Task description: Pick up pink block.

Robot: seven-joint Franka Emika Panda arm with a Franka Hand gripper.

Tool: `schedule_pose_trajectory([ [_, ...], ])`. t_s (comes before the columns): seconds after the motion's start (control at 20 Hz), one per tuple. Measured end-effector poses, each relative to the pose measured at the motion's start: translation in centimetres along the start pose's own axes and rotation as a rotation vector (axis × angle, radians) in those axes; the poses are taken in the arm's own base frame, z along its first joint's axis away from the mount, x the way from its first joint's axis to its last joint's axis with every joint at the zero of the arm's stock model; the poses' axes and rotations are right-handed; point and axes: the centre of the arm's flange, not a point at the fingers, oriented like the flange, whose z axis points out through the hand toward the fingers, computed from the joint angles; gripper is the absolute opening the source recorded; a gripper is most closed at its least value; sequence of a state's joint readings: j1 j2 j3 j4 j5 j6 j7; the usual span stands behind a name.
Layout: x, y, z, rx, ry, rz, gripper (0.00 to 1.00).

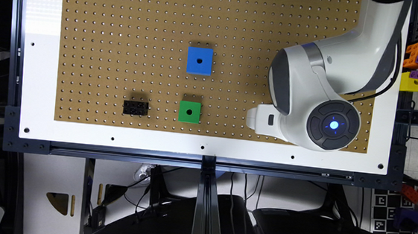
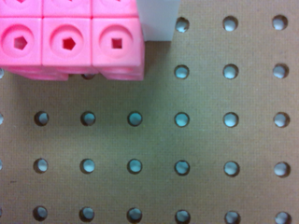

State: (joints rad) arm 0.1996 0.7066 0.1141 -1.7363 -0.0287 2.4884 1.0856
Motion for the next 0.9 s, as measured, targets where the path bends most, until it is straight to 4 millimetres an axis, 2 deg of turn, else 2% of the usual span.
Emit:
schedule_pose_trajectory([
  [0.45,0.0,0.0,-0.1,-0.003,0.0,-0.001,0.0],
  [0.9,0.0,-0.3,-4.6,-0.017,0.003,-0.005,0.0],
])
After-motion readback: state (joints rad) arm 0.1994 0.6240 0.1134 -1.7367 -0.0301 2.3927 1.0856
